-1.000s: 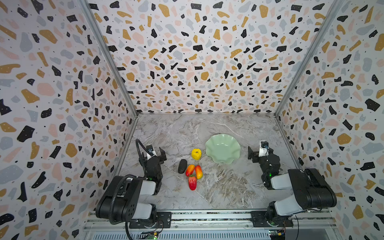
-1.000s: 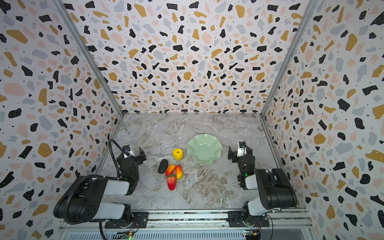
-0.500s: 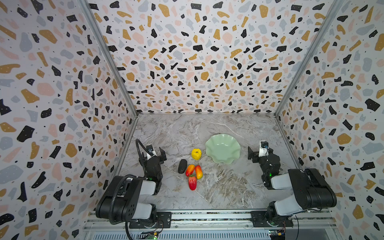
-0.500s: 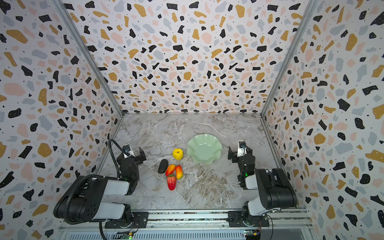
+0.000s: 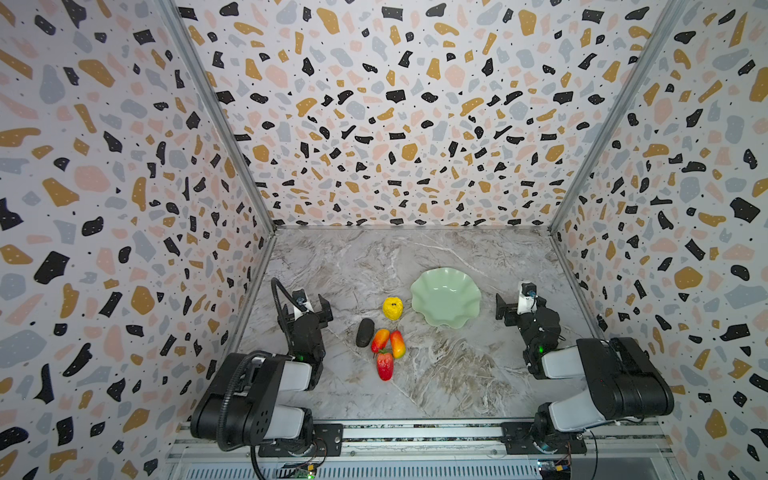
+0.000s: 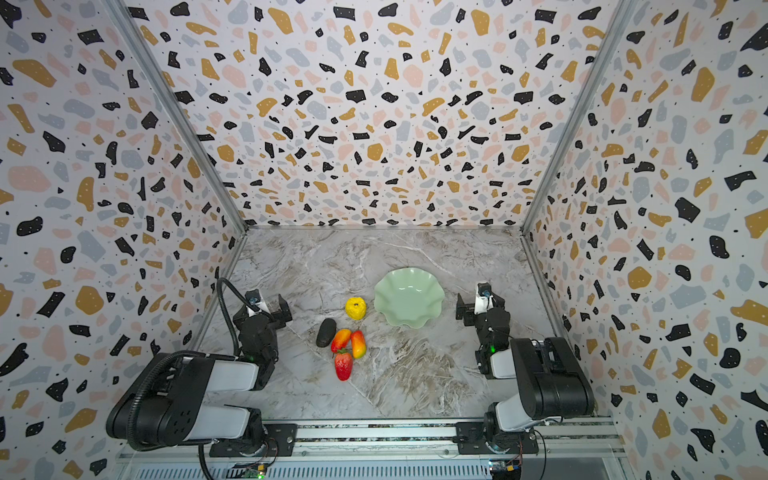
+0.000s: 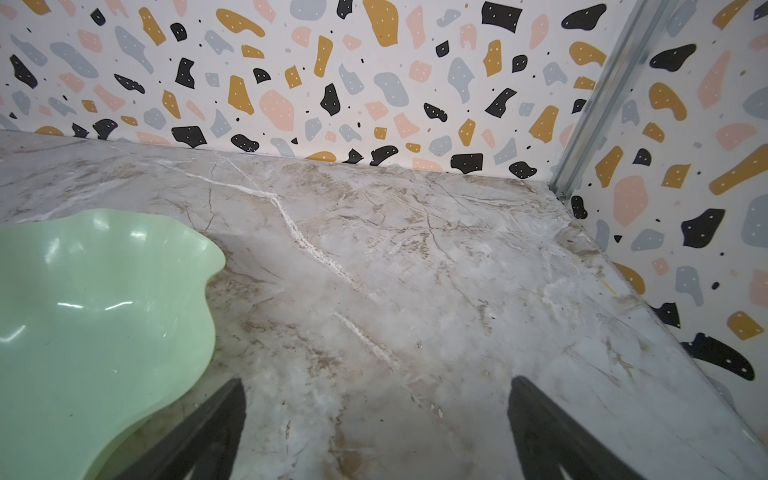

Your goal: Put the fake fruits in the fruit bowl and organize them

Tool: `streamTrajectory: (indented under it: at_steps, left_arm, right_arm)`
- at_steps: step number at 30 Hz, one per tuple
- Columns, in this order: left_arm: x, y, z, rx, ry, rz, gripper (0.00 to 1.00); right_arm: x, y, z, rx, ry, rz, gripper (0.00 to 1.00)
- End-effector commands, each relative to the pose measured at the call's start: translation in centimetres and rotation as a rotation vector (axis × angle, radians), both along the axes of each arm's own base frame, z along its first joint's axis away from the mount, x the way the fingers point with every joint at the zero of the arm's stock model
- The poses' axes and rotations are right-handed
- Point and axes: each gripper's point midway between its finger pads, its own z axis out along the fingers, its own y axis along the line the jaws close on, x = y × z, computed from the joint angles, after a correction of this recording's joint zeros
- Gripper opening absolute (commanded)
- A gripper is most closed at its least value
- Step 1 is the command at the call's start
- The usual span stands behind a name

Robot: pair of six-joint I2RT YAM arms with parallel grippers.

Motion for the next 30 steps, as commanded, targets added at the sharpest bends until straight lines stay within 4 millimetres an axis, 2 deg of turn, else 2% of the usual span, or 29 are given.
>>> streamTrajectory:
  at_steps: [1, 5, 9, 13, 16, 19, 22, 25, 30]
  left_arm:
    - [0.6, 0.3, 4.3, -0.011, -0.072, 0.022, 0.99]
    - [0.2, -1.0, 8.0, -0.083, -0.102, -0.029, 1.0]
    - [0.9, -2.9, 10.2, -0.154, 0.01, -0.114, 1.0]
    - [1.3, -5.6, 11.4, -0.184, 0.194, -0.246, 1.0]
    - [1.1, -8.0, 12.3, -0.184, 0.315, -0.378, 1.0]
    - [0.2, -8.6, 12.1, -0.136, 0.481, -0.435, 1.0]
    - [-0.6, -8.7, 11.3, -0.087, 0.582, -0.465, 1.0]
    - [-0.6, -9.3, 10.7, -0.096, 0.571, -0.499, 0.99]
    - [-0.5, -9.6, 9.3, -0.088, 0.598, -0.519, 0.99]
  right_arm:
    - [0.2, -1.0, 4.8, 0.022, -0.077, -0.06, 0.99]
    - [-0.8, 2.9, 9.8, 0.01, -0.105, 0.063, 0.99]
    - [-2.3, 8.8, 12.2, -0.033, -0.012, 0.202, 0.99]
    - [-3.9, 15.1, 11.4, -0.07, 0.167, 0.412, 0.99]
    - [-5.2, 20.1, 10.7, -0.16, 0.273, 0.579, 0.99]
    - [-5.9, 24.1, 9.4, -0.25, 0.373, 0.717, 0.99]
    - [-5.4, 27.7, 8.6, -0.292, 0.44, 0.814, 0.99]
    - [-4.2, 30.9, 7.6, -0.319, 0.496, 0.857, 0.99]
    - [-2.3, 34.7, 5.5, -0.331, 0.584, 0.861, 0.99]
